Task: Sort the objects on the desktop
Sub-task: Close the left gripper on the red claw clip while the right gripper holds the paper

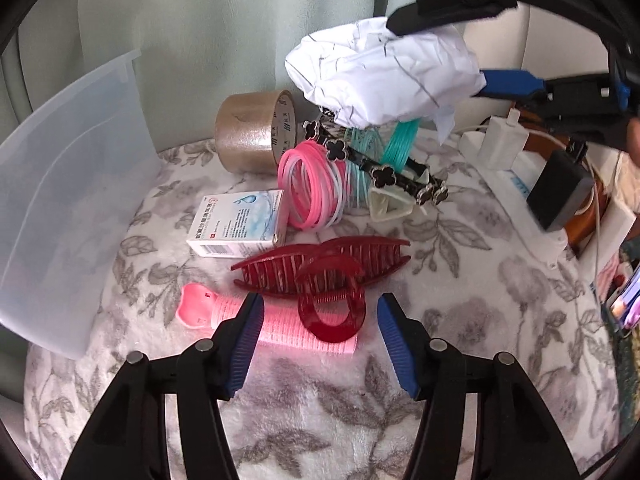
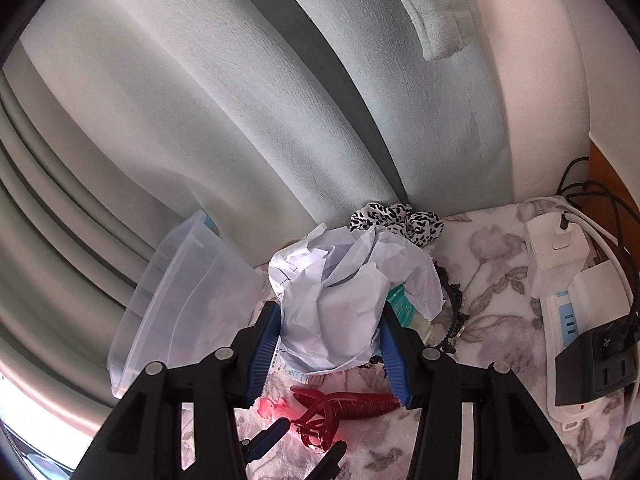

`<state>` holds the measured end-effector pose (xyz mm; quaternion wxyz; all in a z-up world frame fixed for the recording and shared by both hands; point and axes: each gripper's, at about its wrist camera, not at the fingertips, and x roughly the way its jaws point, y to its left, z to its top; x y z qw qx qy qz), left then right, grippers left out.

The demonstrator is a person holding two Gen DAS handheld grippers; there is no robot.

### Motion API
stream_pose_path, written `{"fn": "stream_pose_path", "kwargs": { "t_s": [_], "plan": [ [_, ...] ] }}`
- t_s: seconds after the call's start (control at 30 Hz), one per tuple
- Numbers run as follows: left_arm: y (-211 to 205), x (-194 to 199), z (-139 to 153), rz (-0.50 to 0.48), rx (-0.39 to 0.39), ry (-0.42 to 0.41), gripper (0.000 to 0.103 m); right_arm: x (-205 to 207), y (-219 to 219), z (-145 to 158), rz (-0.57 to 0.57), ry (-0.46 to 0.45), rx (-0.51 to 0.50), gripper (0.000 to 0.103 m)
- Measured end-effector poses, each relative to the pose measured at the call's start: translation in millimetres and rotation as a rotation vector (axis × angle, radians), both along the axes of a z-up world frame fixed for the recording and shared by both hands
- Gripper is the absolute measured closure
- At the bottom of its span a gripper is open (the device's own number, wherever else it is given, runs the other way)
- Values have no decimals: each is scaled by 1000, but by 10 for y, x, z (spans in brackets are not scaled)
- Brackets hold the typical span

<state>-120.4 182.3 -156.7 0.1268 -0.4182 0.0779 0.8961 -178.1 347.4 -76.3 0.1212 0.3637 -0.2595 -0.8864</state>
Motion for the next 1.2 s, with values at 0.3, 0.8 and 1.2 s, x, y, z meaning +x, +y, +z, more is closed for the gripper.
{"fn": "stream_pose_path", "kwargs": {
  "t_s": [0.3, 0.8, 1.2],
  "plan": [
    [-11, 34, 0, 39, -45, 17, 49, 82, 23, 31, 17, 22, -21, 51],
    [-102, 136, 145, 35, 27, 12, 68, 221, 50, 115, -14, 26, -51, 51],
    [-206, 375, 397, 25, 127, 41, 68, 550, -175, 479, -31, 55, -10, 53]
  ]
}}
